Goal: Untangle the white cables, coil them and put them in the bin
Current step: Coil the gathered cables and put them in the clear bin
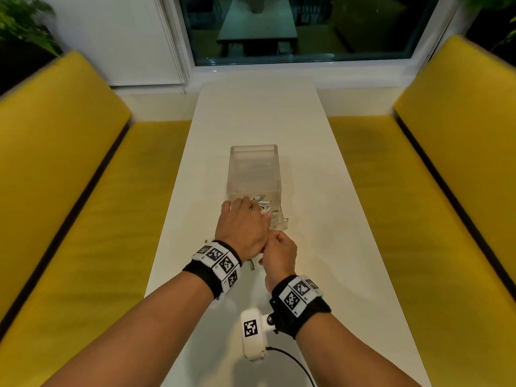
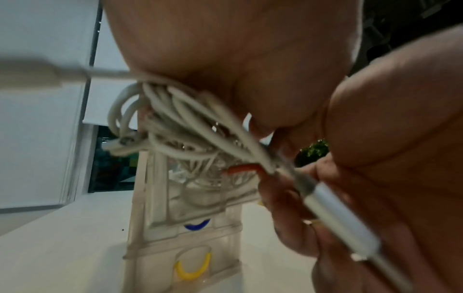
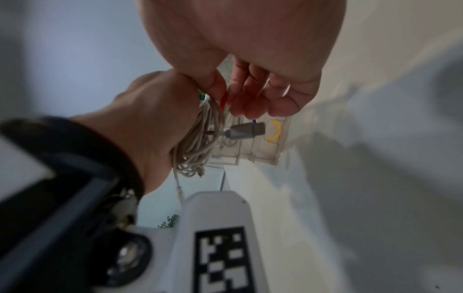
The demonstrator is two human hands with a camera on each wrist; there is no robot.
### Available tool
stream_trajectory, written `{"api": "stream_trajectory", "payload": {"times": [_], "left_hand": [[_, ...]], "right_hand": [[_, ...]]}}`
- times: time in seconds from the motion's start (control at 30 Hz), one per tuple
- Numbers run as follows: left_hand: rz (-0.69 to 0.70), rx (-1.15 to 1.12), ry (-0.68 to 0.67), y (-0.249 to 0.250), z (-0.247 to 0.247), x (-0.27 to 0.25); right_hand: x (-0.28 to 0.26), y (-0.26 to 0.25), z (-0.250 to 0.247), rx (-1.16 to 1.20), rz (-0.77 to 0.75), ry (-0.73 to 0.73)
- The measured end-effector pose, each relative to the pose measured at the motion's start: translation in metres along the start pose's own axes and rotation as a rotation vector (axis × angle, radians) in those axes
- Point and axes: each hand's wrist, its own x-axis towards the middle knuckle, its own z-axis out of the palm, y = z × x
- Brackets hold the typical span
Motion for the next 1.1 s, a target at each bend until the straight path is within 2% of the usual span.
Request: {"api": "stream_trajectory", "payload": {"times": [0.2, 0.3, 0.4, 0.47, 0.6, 0.7, 0.87, 1.0, 1.1], "left_hand": [[0.044, -0.079, -0.256, -0.012, -0.011, 0.008], [0.111, -0.024, -0.297, -0.02, -0.015, 0.014], [0.133, -0.033, -0.182, -0.027, -0.01, 0.017], [0.069, -0.088, -0.09, -0.025, -0.005, 0.018], [-0.121, -0.37, 0.084, -0.007, 0.0, 0.016], [-0.17, -0.548, 0.173, -0.001, -0.006, 0.016], [-0.057, -0.431, 0.227, -0.01, -0.002, 0.013], [0.096, -0.501, 0.225, -0.02, 0.012, 0.004], [0.079, -0.618, 0.274, -0.03, 0.016, 0.002]], "right_hand": [[0.001, 0.007, -0.001, -0.036, -0.015, -0.011], [0.002, 0.007, 0.0, -0.011, -0.008, -0.022], [0.001, 0.009, 0.001, -0.009, -0.012, -0.026], [-0.002, 0.012, 0.003, -0.023, -0.022, -0.025], [-0.005, 0.014, 0.005, -0.029, -0.009, -0.023], [-0.005, 0.012, 0.005, -0.038, -0.007, -0.026], [-0.005, 0.006, 0.006, -0.012, -0.009, -0.022], [-0.005, -0.001, 0.003, 0.035, 0.01, -0.025], [-0.006, -0.001, 0.004, 0.034, 0.017, -0.022]]}}
